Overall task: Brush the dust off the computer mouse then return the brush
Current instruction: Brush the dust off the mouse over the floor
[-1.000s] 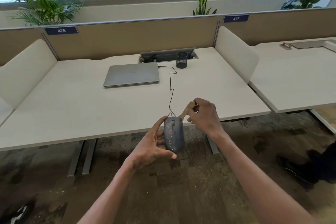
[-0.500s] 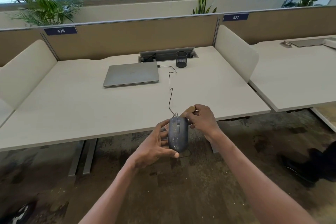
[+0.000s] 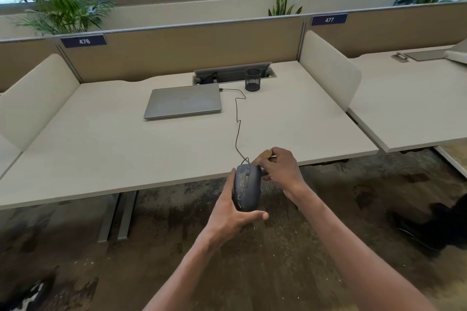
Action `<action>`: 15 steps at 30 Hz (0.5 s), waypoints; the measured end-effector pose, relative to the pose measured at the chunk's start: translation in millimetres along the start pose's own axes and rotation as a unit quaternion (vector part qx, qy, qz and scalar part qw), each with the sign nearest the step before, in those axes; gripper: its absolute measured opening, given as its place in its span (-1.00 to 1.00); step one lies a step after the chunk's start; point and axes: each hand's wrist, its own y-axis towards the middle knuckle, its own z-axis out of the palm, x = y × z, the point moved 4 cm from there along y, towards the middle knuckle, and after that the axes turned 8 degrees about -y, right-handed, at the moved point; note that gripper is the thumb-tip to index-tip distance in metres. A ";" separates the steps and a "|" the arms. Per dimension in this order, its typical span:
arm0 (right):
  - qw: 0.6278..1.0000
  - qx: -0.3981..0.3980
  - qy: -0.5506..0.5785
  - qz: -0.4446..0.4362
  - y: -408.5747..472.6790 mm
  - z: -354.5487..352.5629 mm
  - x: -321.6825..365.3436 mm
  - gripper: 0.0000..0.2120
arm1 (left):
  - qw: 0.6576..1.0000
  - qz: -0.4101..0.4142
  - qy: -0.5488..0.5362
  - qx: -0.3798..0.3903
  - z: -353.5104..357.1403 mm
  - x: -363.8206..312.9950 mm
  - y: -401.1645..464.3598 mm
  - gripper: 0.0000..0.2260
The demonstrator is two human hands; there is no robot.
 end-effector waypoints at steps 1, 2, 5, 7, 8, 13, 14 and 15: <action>1.000 0.001 0.001 0.002 -0.4 0.1 -0.6 -0.95 | 1.000 0.005 0.011 -0.018 0.3 -0.1 -0.4 0.14; 1.000 0.002 0.004 0.004 -0.9 0.0 -1.1 -0.95 | 0.999 0.009 0.018 -0.034 0.0 -0.2 -0.6 0.12; 1.000 0.005 0.010 0.007 -2.5 -1.0 -1.5 -0.94 | 0.997 0.017 0.020 -0.067 -3.8 0.9 0.1 0.02; 1.000 0.007 0.017 0.007 -4.0 -1.8 -0.8 -0.93 | 0.996 0.027 0.027 -0.078 -7.3 1.9 0.3 -0.02; 1.000 0.007 0.018 0.006 -4.6 -2.0 -0.4 -0.93 | 0.996 0.032 0.031 -0.083 -9.2 2.0 0.1 -0.03; 1.000 -0.012 0.008 -0.005 -6.8 -4.5 2.1 -0.91 | 0.991 0.067 0.018 -0.113 -22.9 -0.5 -2.7 -0.16; 1.000 -0.012 0.013 -0.007 -7.4 -4.8 2.0 -0.91 | 0.990 0.072 0.015 -0.119 -25.5 -0.8 -3.5 -0.20; 1.000 -0.012 0.019 -0.007 -8.2 -4.7 2.0 -0.91 | 0.989 0.077 0.018 -0.125 -27.8 -1.2 -4.6 -0.23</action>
